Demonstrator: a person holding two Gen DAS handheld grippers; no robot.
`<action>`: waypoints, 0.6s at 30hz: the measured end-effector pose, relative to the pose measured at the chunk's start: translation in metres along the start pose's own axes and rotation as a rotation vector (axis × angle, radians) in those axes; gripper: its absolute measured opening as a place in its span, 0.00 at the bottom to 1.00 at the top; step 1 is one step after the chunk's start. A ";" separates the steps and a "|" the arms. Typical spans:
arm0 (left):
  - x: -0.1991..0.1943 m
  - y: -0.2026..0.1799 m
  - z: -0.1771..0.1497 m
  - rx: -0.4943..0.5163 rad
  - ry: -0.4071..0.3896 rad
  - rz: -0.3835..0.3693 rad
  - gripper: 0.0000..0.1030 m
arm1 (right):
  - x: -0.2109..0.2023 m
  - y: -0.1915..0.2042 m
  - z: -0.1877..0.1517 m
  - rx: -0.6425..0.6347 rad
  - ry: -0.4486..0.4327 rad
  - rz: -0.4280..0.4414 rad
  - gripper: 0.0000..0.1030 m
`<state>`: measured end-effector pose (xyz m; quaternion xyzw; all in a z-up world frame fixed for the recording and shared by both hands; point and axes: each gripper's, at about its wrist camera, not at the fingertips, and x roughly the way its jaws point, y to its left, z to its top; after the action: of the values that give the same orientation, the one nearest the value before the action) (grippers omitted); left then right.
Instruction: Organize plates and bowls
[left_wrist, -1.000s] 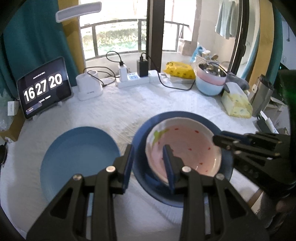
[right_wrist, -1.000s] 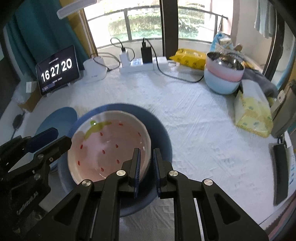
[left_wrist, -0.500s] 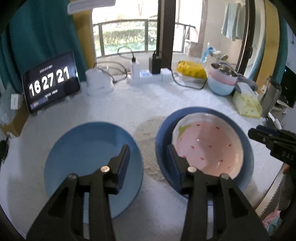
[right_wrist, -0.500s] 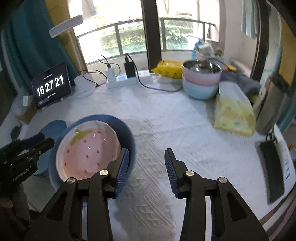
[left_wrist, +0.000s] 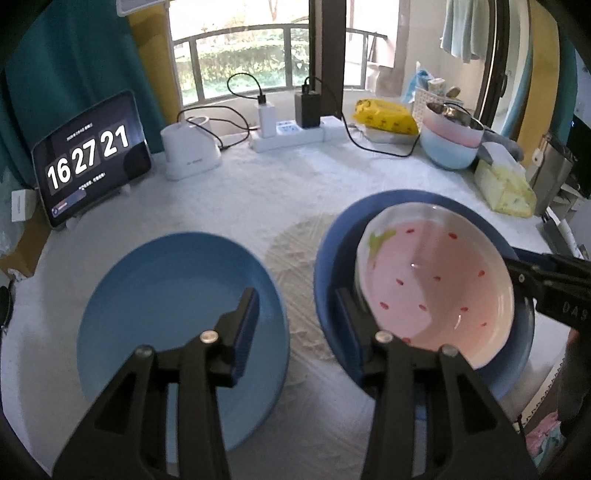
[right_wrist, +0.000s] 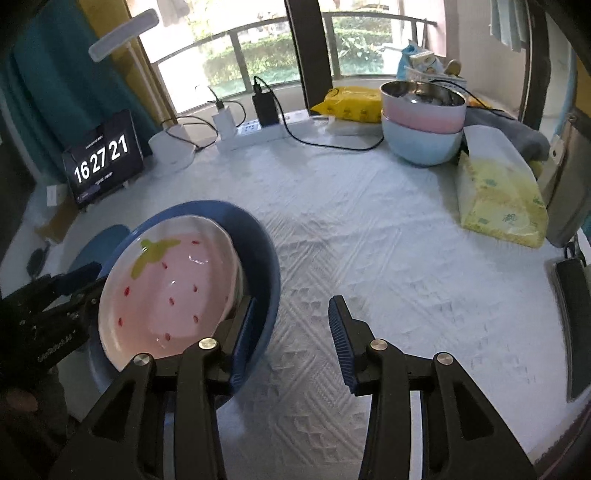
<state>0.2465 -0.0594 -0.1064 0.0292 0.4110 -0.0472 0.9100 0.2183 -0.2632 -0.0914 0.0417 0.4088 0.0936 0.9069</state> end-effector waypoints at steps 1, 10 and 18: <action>0.001 -0.003 -0.001 0.014 -0.010 0.017 0.42 | 0.001 -0.002 0.000 0.008 0.003 0.002 0.43; 0.007 0.005 -0.003 -0.028 -0.038 -0.034 0.42 | 0.007 -0.013 0.001 0.079 0.029 -0.062 0.67; 0.005 0.003 -0.007 -0.025 -0.082 -0.029 0.42 | 0.007 -0.019 -0.005 0.134 -0.037 -0.009 0.58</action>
<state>0.2444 -0.0562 -0.1145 0.0098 0.3743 -0.0564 0.9255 0.2213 -0.2802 -0.1030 0.1020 0.3975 0.0611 0.9099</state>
